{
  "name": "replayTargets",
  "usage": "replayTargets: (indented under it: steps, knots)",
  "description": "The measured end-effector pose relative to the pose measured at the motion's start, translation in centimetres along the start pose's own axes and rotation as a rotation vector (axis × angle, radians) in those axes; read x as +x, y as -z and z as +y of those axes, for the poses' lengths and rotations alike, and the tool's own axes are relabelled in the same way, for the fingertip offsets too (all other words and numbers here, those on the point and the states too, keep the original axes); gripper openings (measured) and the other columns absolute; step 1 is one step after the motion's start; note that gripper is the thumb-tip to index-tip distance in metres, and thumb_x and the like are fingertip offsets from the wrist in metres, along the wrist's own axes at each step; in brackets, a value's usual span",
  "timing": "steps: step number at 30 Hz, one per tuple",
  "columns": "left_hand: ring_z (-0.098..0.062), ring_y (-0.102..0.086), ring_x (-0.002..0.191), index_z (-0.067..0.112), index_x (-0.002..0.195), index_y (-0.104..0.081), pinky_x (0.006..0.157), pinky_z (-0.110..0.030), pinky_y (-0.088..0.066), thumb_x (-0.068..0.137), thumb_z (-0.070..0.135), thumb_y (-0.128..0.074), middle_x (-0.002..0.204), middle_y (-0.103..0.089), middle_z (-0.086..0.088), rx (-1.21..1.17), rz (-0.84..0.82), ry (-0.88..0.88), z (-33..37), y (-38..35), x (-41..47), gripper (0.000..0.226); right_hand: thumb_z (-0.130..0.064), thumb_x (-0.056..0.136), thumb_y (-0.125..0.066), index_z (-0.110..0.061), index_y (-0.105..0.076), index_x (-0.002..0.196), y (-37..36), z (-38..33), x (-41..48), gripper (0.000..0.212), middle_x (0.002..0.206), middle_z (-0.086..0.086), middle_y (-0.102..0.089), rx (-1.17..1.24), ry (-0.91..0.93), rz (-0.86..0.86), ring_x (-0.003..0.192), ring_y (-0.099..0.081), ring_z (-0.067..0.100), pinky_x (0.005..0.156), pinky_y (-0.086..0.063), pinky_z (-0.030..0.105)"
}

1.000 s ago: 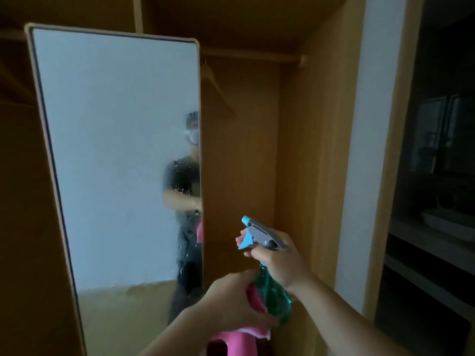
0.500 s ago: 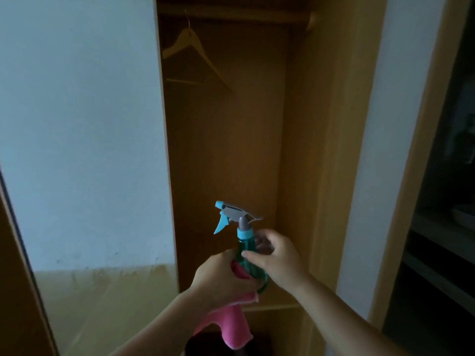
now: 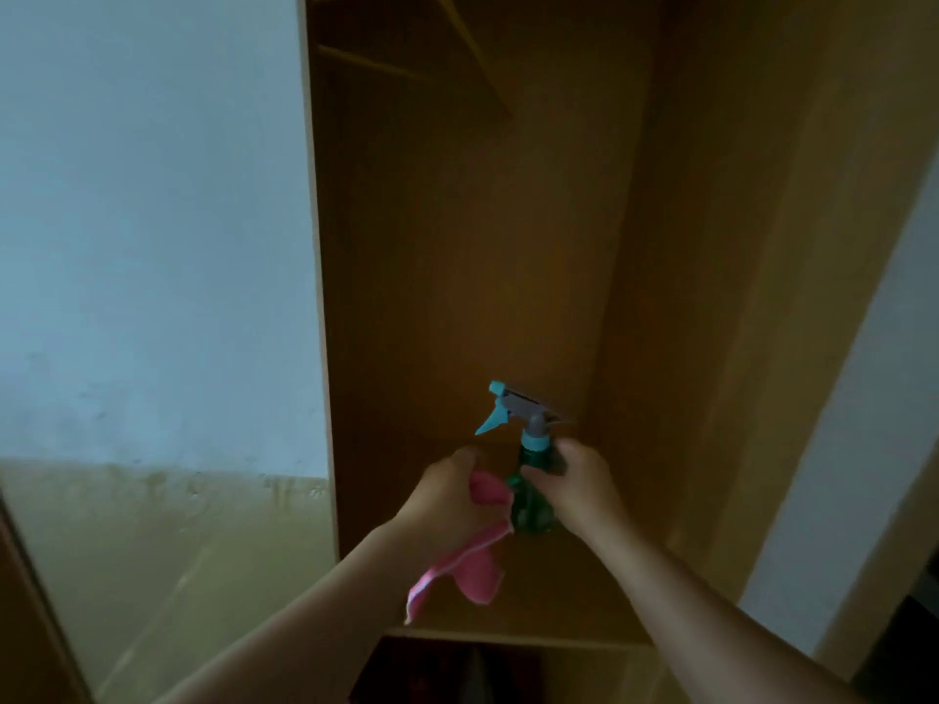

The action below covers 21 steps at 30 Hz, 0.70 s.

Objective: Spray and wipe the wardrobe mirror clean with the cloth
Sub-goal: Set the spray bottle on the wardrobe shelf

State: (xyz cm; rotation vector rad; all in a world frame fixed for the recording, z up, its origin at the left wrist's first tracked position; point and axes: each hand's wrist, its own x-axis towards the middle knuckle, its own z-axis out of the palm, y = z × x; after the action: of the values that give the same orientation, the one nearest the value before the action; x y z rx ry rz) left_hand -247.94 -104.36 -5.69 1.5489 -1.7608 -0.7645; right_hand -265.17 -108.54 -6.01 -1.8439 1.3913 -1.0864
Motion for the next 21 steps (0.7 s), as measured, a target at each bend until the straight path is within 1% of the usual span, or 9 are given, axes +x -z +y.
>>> replayTargets:
  steps: [3, 6, 7, 8, 10, 13, 17, 19, 21]
  knots:
    - [-0.004, -0.061, 0.078, 0.043, 0.089, -0.049, 0.053, -0.01, -0.044, 0.079, 0.027, -0.074, 0.093, -0.06, 0.012, -0.078, 0.084, 0.093, -1.4, -0.5, 1.5, 0.031, -0.017, 0.088, -0.067, -0.026, -0.06, 0.092, -2.2, 4.4, 3.3, 0.012, 0.093, -0.008, -0.065, -0.025, -0.073, -0.041, 0.088, -0.065, 0.01, 0.077, -0.052, 0.029]
    - [-0.002, -0.061, 0.072, 0.041, 0.084, -0.052, 0.046, -0.007, -0.041, 0.081, 0.027, -0.072, 0.089, -0.06, 0.014, -0.111, 0.167, 0.171, -2.8, -1.3, 2.9, 0.025, -0.015, 0.089, -0.065, -0.02, -0.063, 0.096, -4.5, 8.7, 6.5, 0.009, 0.093, 0.0, -0.067, -0.066, -0.195, -0.051, 0.085, -0.065, 0.018, 0.078, -0.055, 0.04]
    - [0.0, -0.063, 0.07, 0.041, 0.084, -0.054, 0.043, -0.006, -0.04, 0.081, 0.026, -0.073, 0.087, -0.061, 0.014, -0.133, 0.188, 0.188, -3.3, -1.7, 3.3, 0.024, -0.013, 0.089, -0.064, -0.019, -0.063, 0.095, -5.1, 10.0, 7.4, 0.008, 0.092, 0.003, -0.067, -0.076, -0.226, -0.049, 0.083, -0.066, 0.02, 0.078, -0.056, 0.043]
    - [0.007, -0.063, 0.069, 0.04, 0.084, -0.055, 0.041, -0.004, -0.04, 0.081, 0.025, -0.072, 0.085, -0.063, 0.014, -0.156, 0.203, 0.203, -3.8, -2.1, 3.7, 0.022, -0.013, 0.089, -0.064, -0.018, -0.063, 0.094, -5.8, 11.2, 8.0, 0.007, 0.092, 0.004, -0.068, -0.09, -0.248, -0.047, 0.082, -0.066, 0.021, 0.077, -0.056, 0.043]
    - [0.019, -0.057, 0.067, 0.038, 0.084, -0.057, 0.04, -0.002, -0.039, 0.083, 0.025, -0.071, 0.083, -0.064, 0.013, -0.188, 0.218, 0.234, -4.8, -2.8, 4.2, 0.019, -0.014, 0.09, -0.064, -0.015, -0.064, 0.1, -7.1, 13.4, 9.0, 0.01, 0.094, 0.007, -0.068, -0.113, -0.258, -0.046, 0.083, -0.066, 0.023, 0.076, -0.055, 0.039]
    - [0.021, -0.056, 0.068, 0.036, 0.085, -0.057, 0.042, 0.001, -0.038, 0.085, 0.023, -0.068, 0.084, -0.065, 0.012, -0.215, 0.23, 0.262, -6.0, -3.7, 5.0, 0.017, -0.013, 0.091, -0.063, -0.009, -0.064, 0.105, -8.7, 15.9, 9.4, 0.014, 0.1, 0.011, -0.068, -0.131, -0.256, -0.057, 0.087, -0.064, 0.023, 0.072, -0.047, 0.032]
    - [0.021, -0.056, 0.068, 0.036, 0.083, -0.055, 0.044, 0.002, -0.038, 0.085, 0.022, -0.069, 0.08, -0.063, 0.014, -0.213, 0.241, 0.25, -7.2, -4.8, 5.7, 0.02, -0.014, 0.091, -0.064, -0.005, -0.061, 0.118, -9.5, 18.1, 9.6, 0.029, 0.112, 0.015, -0.066, -0.139, -0.305, -0.052, 0.102, -0.063, 0.031, 0.072, -0.04, 0.027]
    - [0.019, -0.058, 0.066, 0.036, 0.081, -0.055, 0.044, 0.001, -0.039, 0.085, 0.024, -0.07, 0.076, -0.064, 0.015, -0.212, 0.248, 0.246, -7.4, -5.0, 5.9, 0.019, -0.014, 0.09, -0.065, -0.003, -0.059, 0.122, -9.6, 18.6, 9.8, 0.034, 0.114, 0.016, -0.066, -0.14, -0.309, -0.051, 0.104, -0.063, 0.032, 0.071, -0.039, 0.027]
    - [0.019, -0.057, 0.066, 0.037, 0.081, -0.054, 0.044, 0.001, -0.038, 0.085, 0.025, -0.069, 0.077, -0.063, 0.014, -0.206, 0.246, 0.23, -7.5, -5.1, 6.1, 0.02, -0.012, 0.089, -0.066, 0.0, -0.06, 0.12, -9.6, 18.8, 10.0, 0.034, 0.112, 0.018, -0.066, -0.136, -0.294, -0.063, 0.102, -0.063, 0.034, 0.072, -0.041, 0.028]
